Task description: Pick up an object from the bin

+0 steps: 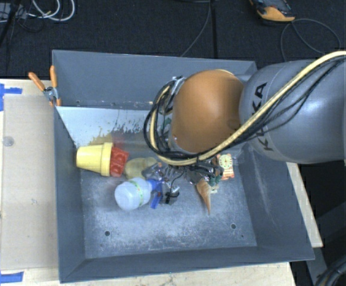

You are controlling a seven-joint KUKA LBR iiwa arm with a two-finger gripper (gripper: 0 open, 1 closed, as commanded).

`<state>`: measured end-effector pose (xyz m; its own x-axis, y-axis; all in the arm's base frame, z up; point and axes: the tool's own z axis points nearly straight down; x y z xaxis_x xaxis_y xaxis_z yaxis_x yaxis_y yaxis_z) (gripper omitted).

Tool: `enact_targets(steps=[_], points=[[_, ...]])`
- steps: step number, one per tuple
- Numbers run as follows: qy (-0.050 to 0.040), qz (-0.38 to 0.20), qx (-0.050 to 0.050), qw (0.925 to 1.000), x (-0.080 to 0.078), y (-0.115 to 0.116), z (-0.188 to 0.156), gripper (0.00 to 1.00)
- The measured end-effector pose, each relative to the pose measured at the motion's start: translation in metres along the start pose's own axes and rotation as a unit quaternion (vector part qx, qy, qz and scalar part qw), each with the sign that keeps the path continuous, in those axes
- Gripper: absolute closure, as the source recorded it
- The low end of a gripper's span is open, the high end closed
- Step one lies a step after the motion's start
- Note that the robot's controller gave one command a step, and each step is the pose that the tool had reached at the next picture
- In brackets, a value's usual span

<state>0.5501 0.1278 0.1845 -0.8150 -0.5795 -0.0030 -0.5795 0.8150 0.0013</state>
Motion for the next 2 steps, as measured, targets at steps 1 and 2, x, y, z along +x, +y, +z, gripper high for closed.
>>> enact_targets(steps=[1,2], points=[[0.0015,0.000,-0.001,1.0000,0.001,0.000,0.002,1.00],[-0.0005,0.007,0.000,1.0000,-0.003,-0.010,-0.099,1.00]])
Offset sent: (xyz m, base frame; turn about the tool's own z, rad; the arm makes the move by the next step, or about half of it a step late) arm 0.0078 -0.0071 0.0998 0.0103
